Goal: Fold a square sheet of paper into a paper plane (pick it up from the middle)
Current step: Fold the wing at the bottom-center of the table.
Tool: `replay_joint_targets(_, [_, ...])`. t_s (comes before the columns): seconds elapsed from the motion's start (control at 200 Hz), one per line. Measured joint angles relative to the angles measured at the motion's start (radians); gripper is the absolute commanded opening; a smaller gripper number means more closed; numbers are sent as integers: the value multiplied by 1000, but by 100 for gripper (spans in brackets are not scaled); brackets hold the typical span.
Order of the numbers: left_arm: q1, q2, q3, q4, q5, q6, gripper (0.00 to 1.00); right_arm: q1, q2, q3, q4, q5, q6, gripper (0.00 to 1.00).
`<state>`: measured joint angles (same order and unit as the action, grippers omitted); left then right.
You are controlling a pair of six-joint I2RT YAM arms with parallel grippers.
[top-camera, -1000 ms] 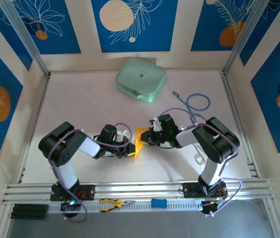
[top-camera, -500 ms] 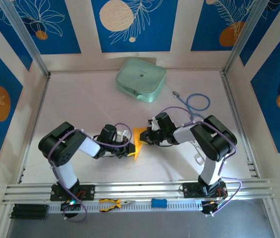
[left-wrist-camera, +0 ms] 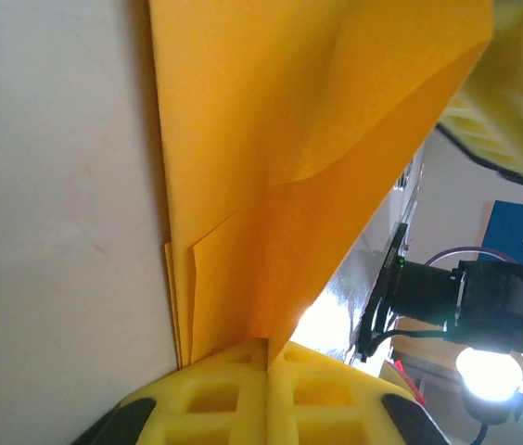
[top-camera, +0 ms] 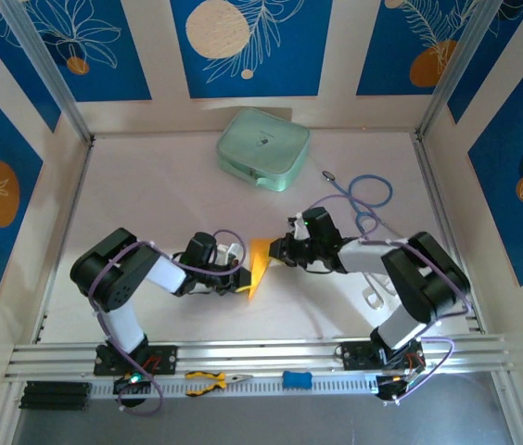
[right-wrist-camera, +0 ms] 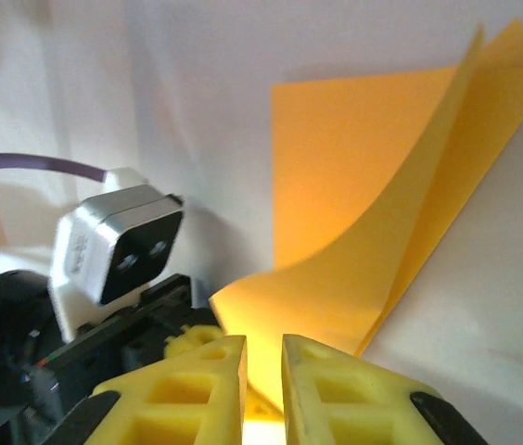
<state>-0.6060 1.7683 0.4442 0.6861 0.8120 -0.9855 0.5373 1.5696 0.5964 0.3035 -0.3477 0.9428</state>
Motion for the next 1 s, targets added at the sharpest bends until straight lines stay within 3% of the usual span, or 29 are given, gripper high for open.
replay_joint_targets(0.19, [6, 6, 5, -13, 35, 26, 0, -18, -121, -88, -13, 4, -15, 19])
replay_joint_targets(0.375, [6, 31, 6, 28, 68, 21, 0, -6, -123, -98, -21, -23, -45, 17])
replay_joint_targets(1.0, [6, 57, -29, 171, 24, -125, 0, 24, 183, 86, 17, -101, -89, 14])
